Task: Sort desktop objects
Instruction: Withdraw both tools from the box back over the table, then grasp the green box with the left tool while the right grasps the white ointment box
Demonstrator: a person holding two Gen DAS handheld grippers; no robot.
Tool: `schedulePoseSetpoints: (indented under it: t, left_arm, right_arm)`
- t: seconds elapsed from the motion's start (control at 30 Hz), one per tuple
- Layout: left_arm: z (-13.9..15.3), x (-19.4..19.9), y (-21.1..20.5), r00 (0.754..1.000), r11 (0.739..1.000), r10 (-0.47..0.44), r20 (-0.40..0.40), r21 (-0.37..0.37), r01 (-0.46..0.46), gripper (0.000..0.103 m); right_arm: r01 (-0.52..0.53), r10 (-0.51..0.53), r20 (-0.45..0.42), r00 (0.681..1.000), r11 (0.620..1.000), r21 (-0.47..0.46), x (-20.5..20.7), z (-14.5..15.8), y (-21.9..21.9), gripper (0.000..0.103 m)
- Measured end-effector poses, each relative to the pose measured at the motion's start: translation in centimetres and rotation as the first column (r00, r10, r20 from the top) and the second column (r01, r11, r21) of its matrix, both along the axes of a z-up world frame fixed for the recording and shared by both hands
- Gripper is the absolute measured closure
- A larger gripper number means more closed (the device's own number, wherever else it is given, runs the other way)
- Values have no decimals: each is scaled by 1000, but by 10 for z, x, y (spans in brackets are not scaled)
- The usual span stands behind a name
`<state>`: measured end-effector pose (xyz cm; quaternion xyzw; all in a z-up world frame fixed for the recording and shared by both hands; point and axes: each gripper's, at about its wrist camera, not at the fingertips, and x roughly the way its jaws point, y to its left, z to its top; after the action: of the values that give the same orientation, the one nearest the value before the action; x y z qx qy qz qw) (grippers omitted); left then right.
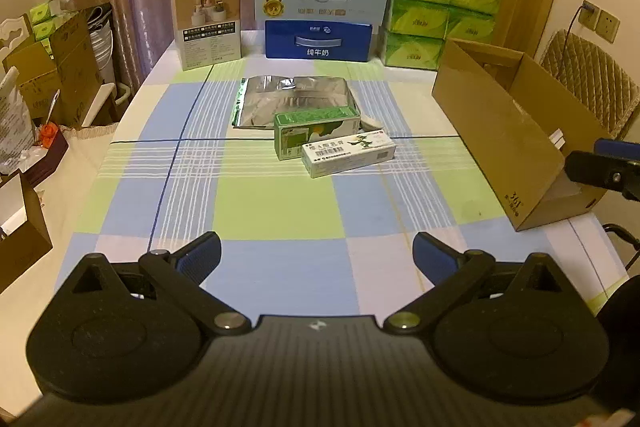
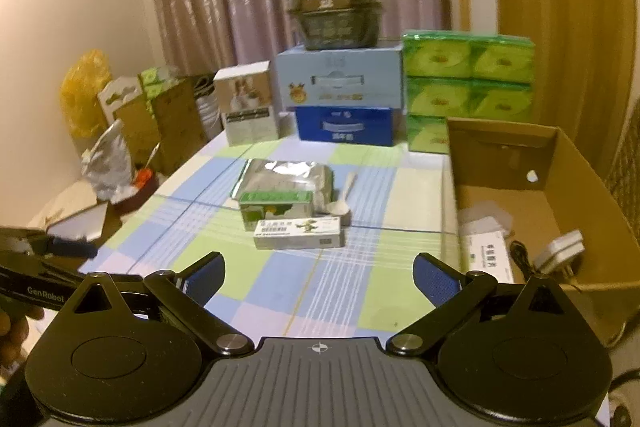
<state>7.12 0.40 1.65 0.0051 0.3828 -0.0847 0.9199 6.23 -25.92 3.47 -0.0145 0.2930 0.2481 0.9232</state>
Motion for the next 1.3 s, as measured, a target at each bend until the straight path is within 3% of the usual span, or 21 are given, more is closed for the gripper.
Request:
schedulePoseSetpoints:
  t: [0.37, 0.53, 0.7, 0.83, 1.0, 1.13, 1.3]
  left_arm:
    - [-7, 15, 9, 996, 996, -68, 56, 58, 65, 4]
    - [-7, 35, 13, 986, 983, -148, 80, 120, 137, 4]
    - [-9, 64, 13, 962, 949, -266, 65, 191, 250, 4]
    - [-16, 90, 7, 923, 890, -385, 20, 274, 365, 4]
    - [-25, 120, -5, 849, 772, -527, -43, 395, 499, 4]
    - [-35, 145, -13, 795, 686, -601, -79, 460, 565, 9]
    - [-55, 174, -20, 740, 613, -658, -140, 470, 635, 18]
  right_arm:
    - [-161, 162, -7, 987, 974, -158, 43, -10, 40, 5]
    - [-278, 294, 14, 956, 918, -281, 74, -10, 61, 5]
    - [-389, 424, -9, 906, 821, -418, 104, -21, 86, 5]
    - [-468, 506, -68, 860, 728, -500, 127, -37, 102, 5]
    - [-566, 588, -159, 793, 616, -548, 153, -61, 116, 6]
    - [-604, 606, -207, 768, 578, -548, 178, -74, 123, 11]
    - [-661, 653, -265, 709, 484, -574, 195, -94, 132, 12]
